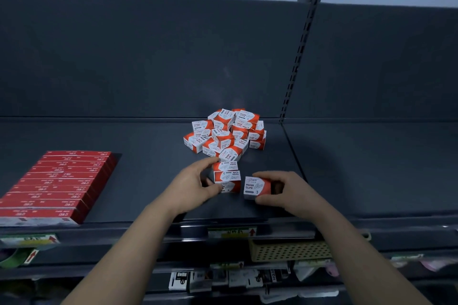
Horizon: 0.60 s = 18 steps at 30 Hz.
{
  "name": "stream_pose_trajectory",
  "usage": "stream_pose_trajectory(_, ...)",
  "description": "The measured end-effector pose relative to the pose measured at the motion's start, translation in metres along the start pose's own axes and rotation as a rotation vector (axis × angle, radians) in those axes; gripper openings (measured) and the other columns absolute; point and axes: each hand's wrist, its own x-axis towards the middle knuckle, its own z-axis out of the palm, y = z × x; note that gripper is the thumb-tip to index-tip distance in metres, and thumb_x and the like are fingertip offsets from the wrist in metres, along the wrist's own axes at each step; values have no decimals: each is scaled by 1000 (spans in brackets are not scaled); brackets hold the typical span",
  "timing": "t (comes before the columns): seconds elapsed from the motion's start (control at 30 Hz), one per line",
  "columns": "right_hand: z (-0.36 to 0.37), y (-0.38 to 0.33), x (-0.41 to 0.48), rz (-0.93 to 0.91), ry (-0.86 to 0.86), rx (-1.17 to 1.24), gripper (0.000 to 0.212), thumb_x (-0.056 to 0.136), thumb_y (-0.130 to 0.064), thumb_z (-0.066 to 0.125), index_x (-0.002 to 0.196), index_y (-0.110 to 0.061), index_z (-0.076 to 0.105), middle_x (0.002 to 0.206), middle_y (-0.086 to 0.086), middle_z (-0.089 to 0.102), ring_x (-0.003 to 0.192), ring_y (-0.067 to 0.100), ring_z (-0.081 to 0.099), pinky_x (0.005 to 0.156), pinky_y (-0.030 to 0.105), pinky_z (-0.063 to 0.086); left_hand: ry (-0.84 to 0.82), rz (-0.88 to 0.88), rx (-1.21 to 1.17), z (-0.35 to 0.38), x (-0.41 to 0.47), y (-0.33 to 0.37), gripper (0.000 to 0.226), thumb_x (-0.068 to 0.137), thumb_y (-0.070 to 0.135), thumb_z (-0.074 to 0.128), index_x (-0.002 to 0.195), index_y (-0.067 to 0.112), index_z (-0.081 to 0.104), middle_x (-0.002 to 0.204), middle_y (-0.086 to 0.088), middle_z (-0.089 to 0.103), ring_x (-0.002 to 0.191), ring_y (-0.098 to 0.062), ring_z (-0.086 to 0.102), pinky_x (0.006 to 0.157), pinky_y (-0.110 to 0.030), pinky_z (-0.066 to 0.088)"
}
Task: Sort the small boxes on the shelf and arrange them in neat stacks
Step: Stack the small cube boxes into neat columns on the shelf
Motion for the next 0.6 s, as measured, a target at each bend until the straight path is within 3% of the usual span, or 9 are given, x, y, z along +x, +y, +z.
stream_pose_trajectory(0.07, 1, -1, -5, -9, -28, -7, 47, 76, -16, 78, 119, -30, 63, 105, -12, 67, 88, -4, 62, 74, 13, 50, -4, 5, 20, 0, 0, -1, 63, 82, 19, 72, 138, 30, 44, 92, 6, 66, 57, 6, 53, 58, -7, 44)
stream_pose_trajectory(0.13, 3, 0, -8, -22, -29, 2, 39, 80, -16, 74, 114, -32, 65, 103, -6, 69, 91, 14, 65, 80, 27, 55, -5, 20, 55, 0, 0, 0, 65, 83, 21, 71, 140, 30, 42, 92, 8, 66, 57, 6, 53, 57, -7, 43)
stream_pose_trajectory(0.2, 8, -1, -12, -43, -7, 31, 36, 80, -12, 74, 109, -31, 67, 100, 0, 69, 86, 22, 64, 78, 29, 55, -10, 22, 67, 0, 0, 0, 65, 84, 23, 70, 142, 31, 40, 91, 10, 65, 59, 5, 53, 58, -7, 44)
stream_pose_trajectory(0.3, 21, -5, -13, -70, 42, 59, 33, 76, -12, 78, 101, -28, 65, 91, 1, 69, 68, 14, 57, 65, 22, 51, -21, 17, 92, 0, 0, 2, 67, 85, 26, 70, 143, 32, 37, 96, 11, 64, 65, 2, 56, 60, -5, 44)
stream_pose_trajectory(0.4, 36, -9, -8, -80, 76, 67, 32, 73, -13, 80, 97, -24, 61, 81, -3, 67, 61, 3, 53, 57, 18, 45, -37, 5, 85, -3, -2, 7, 68, 86, 28, 68, 145, 33, 34, 111, 14, 59, 83, 1, 60, 66, -3, 40)
stream_pose_trajectory(0.6, 51, -13, 3, -90, 137, 140, 41, 73, -7, 77, 102, -26, 55, 94, -2, 65, 74, 14, 62, 65, 25, 52, -144, 41, -14, -9, -11, 9, 85, 66, 40, 83, 136, 46, 35, 121, 15, 58, 102, -2, 60, 93, -22, 47)
